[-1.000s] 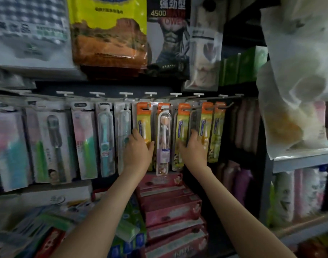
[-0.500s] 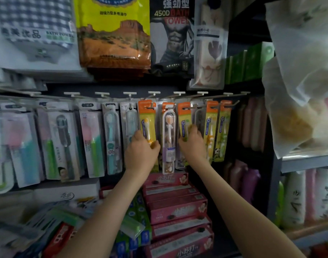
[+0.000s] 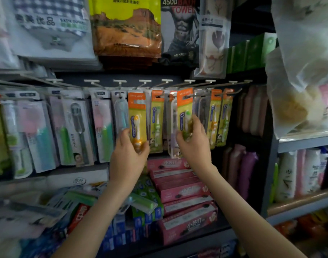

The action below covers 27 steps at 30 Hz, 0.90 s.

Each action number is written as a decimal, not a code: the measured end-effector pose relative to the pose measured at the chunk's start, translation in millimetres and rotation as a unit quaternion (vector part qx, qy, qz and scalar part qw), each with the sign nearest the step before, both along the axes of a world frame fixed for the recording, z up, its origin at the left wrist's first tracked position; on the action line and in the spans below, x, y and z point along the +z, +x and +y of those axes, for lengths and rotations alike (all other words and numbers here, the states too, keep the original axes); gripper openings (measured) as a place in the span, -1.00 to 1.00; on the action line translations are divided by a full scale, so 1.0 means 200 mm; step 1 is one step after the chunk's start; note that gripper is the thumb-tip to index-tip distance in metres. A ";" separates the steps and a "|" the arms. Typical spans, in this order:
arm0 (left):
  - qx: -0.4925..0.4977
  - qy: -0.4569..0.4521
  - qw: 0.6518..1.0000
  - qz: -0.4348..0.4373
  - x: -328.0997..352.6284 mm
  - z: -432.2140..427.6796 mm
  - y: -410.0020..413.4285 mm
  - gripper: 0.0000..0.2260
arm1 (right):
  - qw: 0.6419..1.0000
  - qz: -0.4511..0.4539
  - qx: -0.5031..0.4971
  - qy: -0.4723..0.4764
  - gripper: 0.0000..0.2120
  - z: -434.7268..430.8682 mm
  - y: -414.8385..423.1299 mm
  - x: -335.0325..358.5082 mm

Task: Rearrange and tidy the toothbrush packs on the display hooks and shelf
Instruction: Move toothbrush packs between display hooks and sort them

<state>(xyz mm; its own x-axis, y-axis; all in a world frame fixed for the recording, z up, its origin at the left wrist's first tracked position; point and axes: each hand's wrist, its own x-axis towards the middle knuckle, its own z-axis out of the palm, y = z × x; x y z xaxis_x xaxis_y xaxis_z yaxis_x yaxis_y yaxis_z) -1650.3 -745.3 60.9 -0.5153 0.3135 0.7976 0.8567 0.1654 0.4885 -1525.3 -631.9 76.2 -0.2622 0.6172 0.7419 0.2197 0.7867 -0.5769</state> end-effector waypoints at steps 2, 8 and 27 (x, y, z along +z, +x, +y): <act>0.004 0.009 1.000 0.003 -0.03 -0.14 -0.06 -0.47 | 0.999 0.012 0.028 0.017 -0.39 -0.12 -0.07 0.00; 0.073 0.020 0.997 0.016 -0.04 -0.73 -0.38 -0.49 | 0.990 0.000 0.125 0.068 -0.54 -0.59 -0.47 -0.04; 0.185 0.089 0.978 0.028 0.10 -2.27 -1.26 -0.55 | 0.958 -0.134 0.126 0.220 -0.50 -1.76 -1.83 0.05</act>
